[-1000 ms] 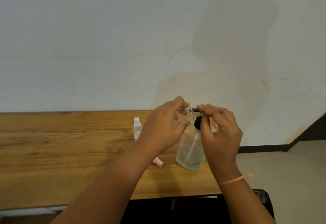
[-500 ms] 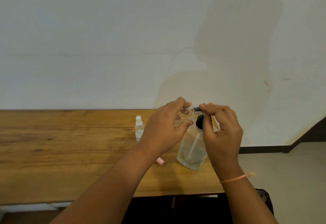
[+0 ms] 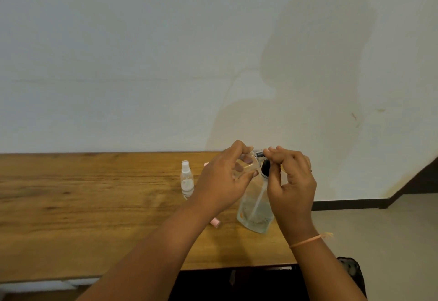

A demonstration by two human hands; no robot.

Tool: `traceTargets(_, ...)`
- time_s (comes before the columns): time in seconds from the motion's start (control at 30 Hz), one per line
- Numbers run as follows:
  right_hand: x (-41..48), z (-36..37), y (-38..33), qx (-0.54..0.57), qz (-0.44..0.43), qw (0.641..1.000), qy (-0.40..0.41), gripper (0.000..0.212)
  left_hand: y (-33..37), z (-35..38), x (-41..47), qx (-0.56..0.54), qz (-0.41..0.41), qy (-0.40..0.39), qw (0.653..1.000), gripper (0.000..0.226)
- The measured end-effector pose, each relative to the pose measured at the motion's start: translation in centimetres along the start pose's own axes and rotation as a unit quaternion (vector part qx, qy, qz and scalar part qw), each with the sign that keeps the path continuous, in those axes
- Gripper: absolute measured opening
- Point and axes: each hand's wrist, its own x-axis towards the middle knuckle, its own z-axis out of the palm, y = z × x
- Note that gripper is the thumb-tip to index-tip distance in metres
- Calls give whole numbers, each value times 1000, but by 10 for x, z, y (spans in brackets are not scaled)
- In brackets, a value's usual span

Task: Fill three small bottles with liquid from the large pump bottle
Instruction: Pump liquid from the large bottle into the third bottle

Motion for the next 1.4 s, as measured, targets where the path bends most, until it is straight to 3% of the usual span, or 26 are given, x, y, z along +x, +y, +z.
traceTargets(0.27, 10, -7, -3, -12, 7, 999, -33, 24, 1, -5, 2, -18, 24, 15, 999, 31)
traceTargets(0.63, 1, 0, 2, -9, 15, 1000, -14, 24, -2, 5, 0, -8, -1, 14, 1000, 30)
traceTargets(0.9, 11, -7, -2, -6, 24, 999, -39, 24, 1, -3, 2, 15, 38, 32, 999, 29)
traceTargets(1.2, -2, 4, 5, -18, 7, 1000, -14, 23, -4, 8, -1, 2, -1, 19, 1000, 31)
traceTargets(1.4, 6, -3, -3, -3, 17, 1000, -10, 22, -4, 7, -2, -17, 21, 43, 999, 30)
